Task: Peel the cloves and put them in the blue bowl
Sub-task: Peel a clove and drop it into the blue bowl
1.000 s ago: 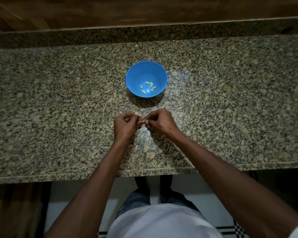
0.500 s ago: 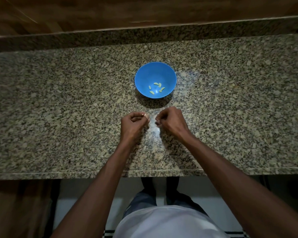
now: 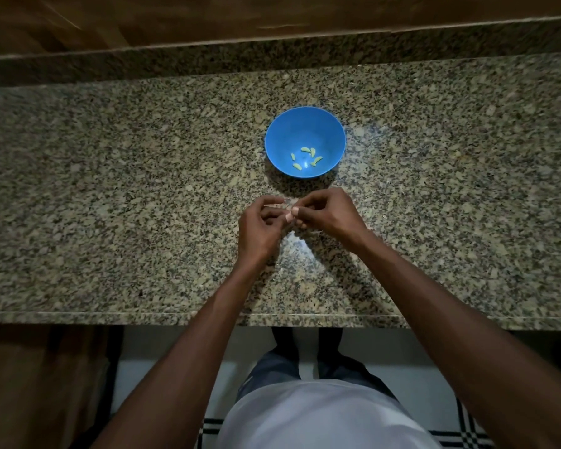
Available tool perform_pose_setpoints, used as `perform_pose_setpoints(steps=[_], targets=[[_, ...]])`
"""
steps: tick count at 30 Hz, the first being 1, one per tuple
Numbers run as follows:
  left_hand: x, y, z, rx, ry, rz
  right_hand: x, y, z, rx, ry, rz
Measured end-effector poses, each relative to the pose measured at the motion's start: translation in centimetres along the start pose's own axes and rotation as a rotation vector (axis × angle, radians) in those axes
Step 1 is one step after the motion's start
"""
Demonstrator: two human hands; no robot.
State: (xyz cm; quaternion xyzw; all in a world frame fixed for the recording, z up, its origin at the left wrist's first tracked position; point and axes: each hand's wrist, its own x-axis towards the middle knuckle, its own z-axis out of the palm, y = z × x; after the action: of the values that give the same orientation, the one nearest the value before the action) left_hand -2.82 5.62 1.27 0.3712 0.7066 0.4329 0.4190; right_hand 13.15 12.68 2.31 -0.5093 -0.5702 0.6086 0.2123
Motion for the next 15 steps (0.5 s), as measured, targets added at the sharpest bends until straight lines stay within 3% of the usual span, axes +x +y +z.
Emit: perform_pose_setpoints(steps=[3,7,11,15], targets=[[0.13,0.19,0.06,0.210,-0.001,0.118,0.33,-0.25,0.03,-0.068,-0.063,0.085],[0.23,0.48,0.11,0.380,-0.068,0.319,0.30,-0.59,0.46,0.217,-0.114,0.323],[0.04,0.39,0.48,0.371,-0.048,0.353,0.89,-1.02,0.70,0.520,-0.088,0.579],[-0.29,0.14,0.66,0.402,0.029,0.393,0.68,-0.64,0.40,0.545,-0.098,0.631]])
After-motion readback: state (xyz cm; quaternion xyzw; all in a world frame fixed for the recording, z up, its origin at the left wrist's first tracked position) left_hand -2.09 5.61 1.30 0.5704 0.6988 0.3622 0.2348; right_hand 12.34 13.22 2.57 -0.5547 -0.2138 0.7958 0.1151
